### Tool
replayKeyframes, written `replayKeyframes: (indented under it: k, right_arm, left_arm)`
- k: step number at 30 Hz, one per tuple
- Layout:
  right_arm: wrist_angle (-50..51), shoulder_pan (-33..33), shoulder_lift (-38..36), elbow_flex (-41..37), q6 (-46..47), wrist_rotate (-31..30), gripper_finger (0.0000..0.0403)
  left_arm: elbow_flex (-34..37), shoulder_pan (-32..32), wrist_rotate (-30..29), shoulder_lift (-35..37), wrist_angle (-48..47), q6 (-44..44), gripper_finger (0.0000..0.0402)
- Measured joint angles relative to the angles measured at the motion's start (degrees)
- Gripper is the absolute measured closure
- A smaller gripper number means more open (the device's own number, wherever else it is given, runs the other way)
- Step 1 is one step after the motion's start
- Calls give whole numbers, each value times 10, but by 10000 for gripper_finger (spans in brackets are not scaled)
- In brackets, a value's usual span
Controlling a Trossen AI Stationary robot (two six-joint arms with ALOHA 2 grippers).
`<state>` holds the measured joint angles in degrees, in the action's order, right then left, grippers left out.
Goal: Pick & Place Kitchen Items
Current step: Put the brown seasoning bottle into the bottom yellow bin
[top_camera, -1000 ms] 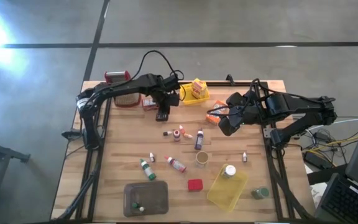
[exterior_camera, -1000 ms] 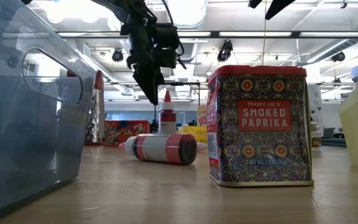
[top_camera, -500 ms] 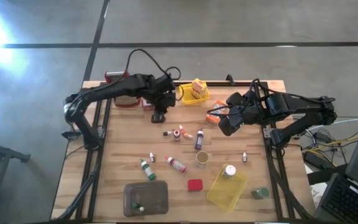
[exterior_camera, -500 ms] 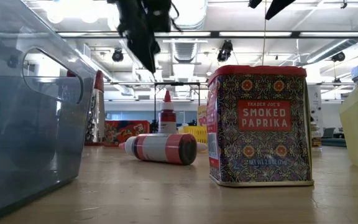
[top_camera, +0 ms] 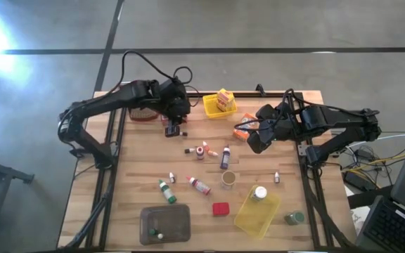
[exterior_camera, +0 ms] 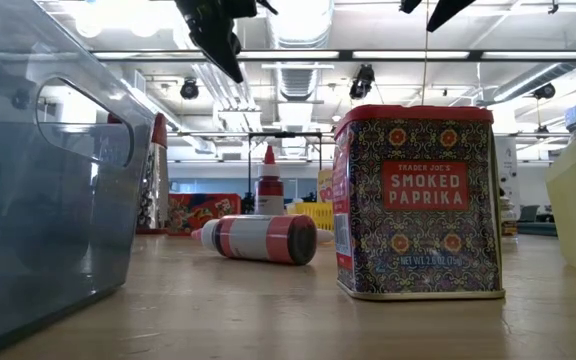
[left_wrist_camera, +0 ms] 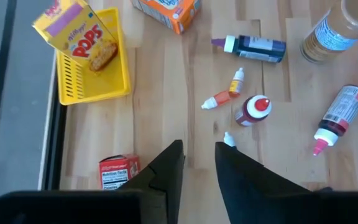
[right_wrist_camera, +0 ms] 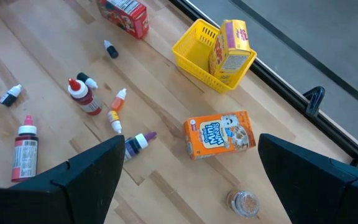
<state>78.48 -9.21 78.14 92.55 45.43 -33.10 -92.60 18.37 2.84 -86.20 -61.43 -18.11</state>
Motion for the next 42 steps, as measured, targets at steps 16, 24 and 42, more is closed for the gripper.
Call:
replayKeyframes:
  k: [16,24,42]
  right_arm:
    - [17,0,0,0,-602,-1,39]
    - [5,1,0,0,-1038,-9,39]
    - [-44,1,6,0,-1209,-11,39]
  left_arm:
    - [0,0,0,1,1,0,302]
    - [0,0,0,1,1,0,301]
    - [0,0,0,1,5,-13,303]
